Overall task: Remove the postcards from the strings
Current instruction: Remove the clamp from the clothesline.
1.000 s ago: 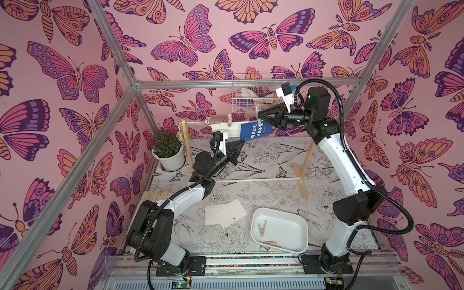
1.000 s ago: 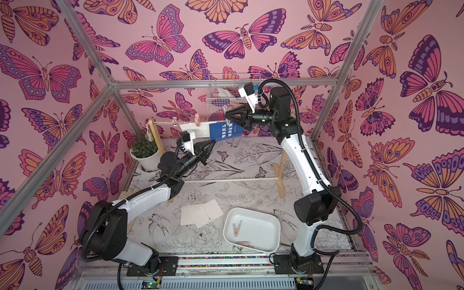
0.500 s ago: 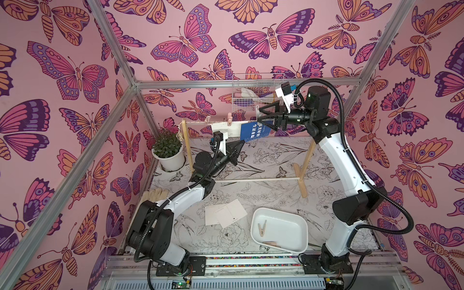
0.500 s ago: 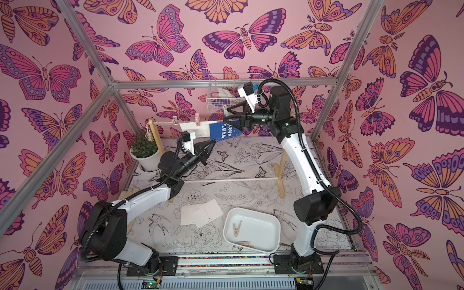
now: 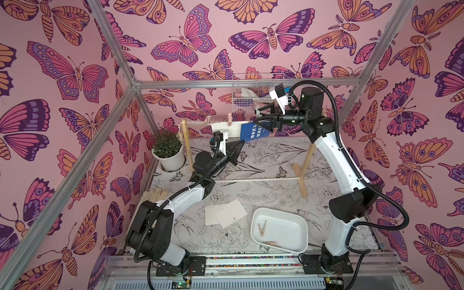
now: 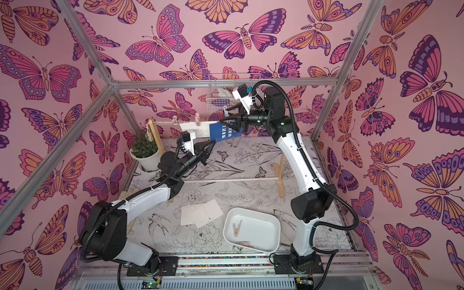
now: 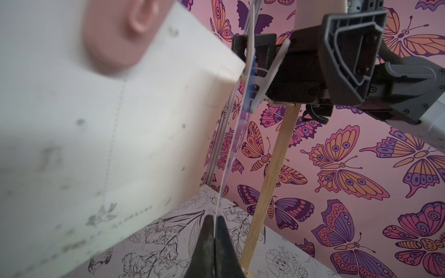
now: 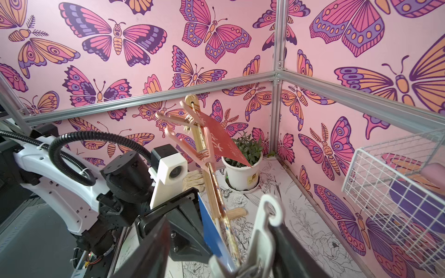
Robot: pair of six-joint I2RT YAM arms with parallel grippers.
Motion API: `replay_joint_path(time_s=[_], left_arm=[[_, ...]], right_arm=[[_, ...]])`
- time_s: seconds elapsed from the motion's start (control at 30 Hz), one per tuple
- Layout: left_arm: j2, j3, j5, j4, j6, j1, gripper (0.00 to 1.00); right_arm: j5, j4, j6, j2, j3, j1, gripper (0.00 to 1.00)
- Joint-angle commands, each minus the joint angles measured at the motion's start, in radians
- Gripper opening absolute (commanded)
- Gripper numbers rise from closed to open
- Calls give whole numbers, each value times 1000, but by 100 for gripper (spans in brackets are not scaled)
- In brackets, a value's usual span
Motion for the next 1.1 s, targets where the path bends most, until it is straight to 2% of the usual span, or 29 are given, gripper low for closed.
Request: replay_joint_path(time_s=[0.0, 0.63, 0.87, 1.07], left_arm=[[-35, 10, 6, 14, 2, 5, 0], [-39, 7, 5, 7, 1, 5, 0], [-36, 6, 13, 7, -8, 5, 0], [-52, -30, 23, 6, -18, 3, 0]], right_arm=[[-51, -20, -8, 14, 29, 10, 57], [-92, 14, 8, 13, 29, 8, 26], [-79, 22, 0, 3, 26, 8, 22], [4, 70, 1, -16, 1, 8, 21]])
